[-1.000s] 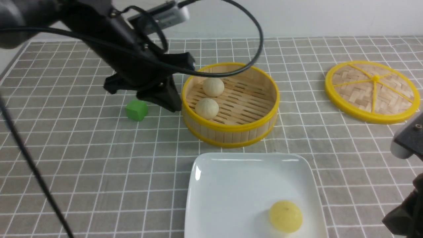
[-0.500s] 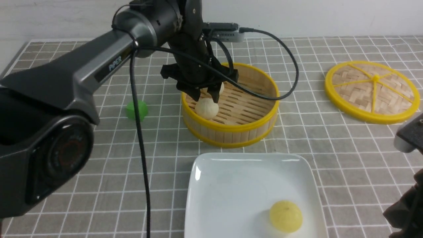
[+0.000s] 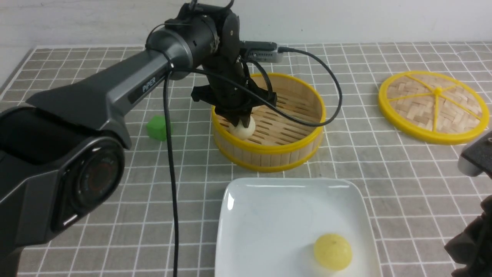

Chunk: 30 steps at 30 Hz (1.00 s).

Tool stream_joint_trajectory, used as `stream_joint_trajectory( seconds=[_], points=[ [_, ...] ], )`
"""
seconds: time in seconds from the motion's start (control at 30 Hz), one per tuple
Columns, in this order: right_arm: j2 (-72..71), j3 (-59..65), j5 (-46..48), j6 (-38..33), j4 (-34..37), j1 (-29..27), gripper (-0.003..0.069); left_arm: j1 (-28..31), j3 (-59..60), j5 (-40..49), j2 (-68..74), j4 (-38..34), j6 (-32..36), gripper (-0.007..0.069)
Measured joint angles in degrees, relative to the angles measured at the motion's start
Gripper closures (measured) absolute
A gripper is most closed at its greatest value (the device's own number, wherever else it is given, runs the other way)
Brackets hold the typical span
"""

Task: Put the steamed buns into the plate on the grey tablecloth.
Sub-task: 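Reach into the bamboo steamer and grasp a bun with the left gripper, then carry the bun from the bamboo steamer to the plate with the left gripper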

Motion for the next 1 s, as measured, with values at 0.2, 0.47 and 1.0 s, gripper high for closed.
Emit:
stream_joint_trajectory(
  seconds=[0.2,0.47,1.0],
  points=[
    [0.00,0.00,0.00,0.00,-0.07,0.00,0.0627,0.00,-0.12,1.47,-3.15,-2.66,-0.07,0.0597],
    [0.00,0.00,-0.05,0.00,-0.15,0.00,0.0615,-0.05,-1.32,9.61,-18.66,-2.96,-0.07,0.0598],
    [0.00,0.02,-2.14,0.04,-0.15,0.00,0.0588,-3.02,40.79,5.98,-37.19,-14.17,0.69,0.0595]
  ],
)
